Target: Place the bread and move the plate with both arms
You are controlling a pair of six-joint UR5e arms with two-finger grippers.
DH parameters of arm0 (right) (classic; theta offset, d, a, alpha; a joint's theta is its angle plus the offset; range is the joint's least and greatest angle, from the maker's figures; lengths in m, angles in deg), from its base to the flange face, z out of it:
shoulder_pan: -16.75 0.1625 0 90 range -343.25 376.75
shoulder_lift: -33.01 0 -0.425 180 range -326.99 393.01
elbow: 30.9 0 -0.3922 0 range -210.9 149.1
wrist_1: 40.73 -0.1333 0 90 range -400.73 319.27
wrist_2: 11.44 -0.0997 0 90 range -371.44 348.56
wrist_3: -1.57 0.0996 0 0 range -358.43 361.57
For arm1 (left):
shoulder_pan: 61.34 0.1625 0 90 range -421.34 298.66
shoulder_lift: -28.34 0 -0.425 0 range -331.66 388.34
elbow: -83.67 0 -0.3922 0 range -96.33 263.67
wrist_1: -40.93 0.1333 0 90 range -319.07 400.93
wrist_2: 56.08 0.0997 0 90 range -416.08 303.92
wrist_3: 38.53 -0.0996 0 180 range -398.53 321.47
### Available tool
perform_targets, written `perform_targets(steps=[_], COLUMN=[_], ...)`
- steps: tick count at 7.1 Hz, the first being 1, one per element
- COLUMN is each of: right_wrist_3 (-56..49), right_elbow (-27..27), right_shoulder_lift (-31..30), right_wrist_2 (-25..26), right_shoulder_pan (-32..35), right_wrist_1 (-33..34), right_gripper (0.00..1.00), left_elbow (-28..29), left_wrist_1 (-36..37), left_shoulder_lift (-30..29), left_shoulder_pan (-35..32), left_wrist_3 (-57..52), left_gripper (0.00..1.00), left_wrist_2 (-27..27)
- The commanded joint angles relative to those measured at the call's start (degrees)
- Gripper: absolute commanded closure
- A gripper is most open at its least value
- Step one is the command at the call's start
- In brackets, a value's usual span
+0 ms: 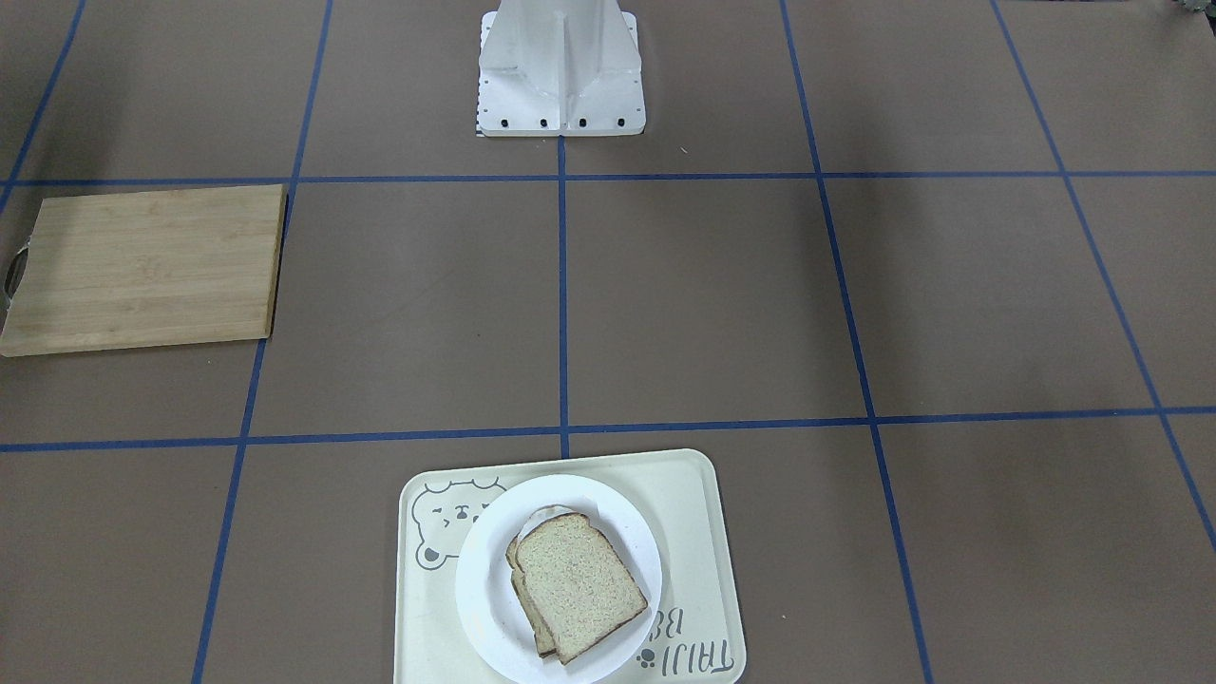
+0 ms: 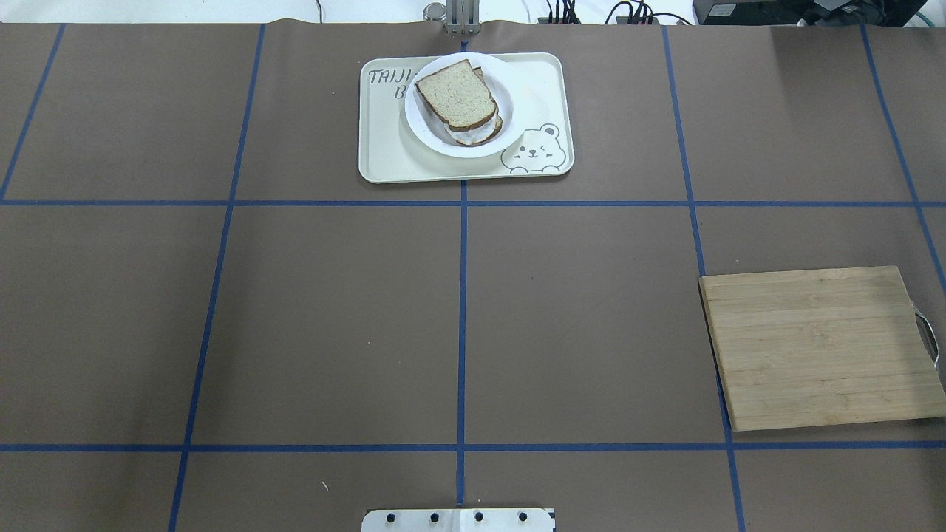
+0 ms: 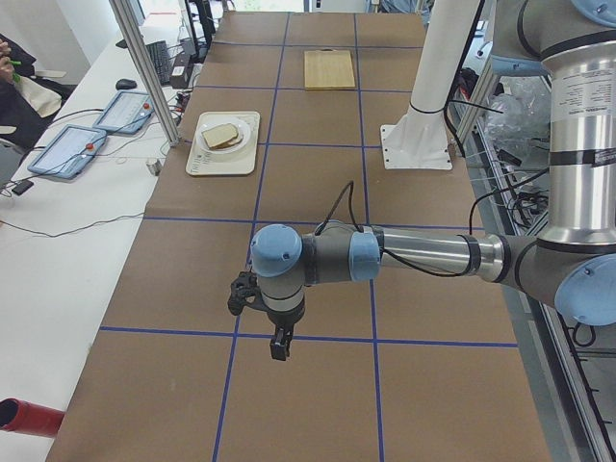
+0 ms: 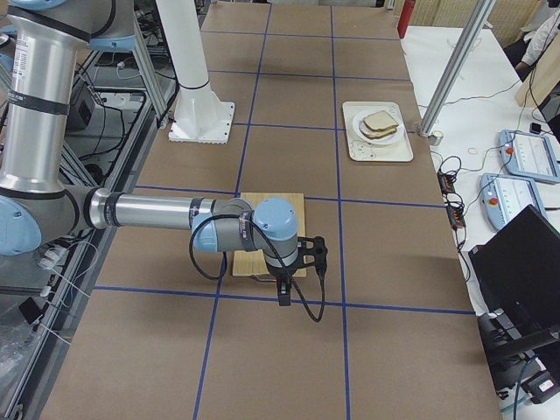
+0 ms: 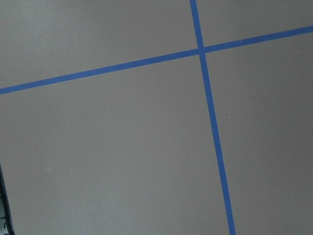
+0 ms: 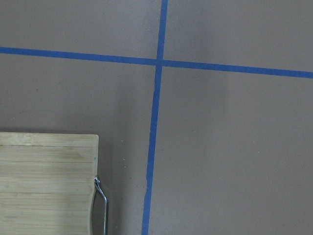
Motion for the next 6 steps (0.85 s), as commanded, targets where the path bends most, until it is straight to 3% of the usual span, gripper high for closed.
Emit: perform_targets(steps=[1,6], right_wrist_3=[0.0,0.0], right_elbow=[0.1,0.1], right_shoulder_lift=[0.0,0.0], right_wrist_2=[0.0,0.0], right_shoulder_pan=[0.0,0.0], right_wrist_1=[0.0,0.0], right_gripper=[0.00,0.00], left_elbow=[-0.1,0.0], left_wrist_1=[0.0,0.0], left_shoulder_lift=[0.6,1.0], left_shoulder_pan=[-0.1,0.0], left_wrist_3=[0.0,0.0], left_gripper=[0.01,0.01], left_wrist_2=[-0.1,0.0])
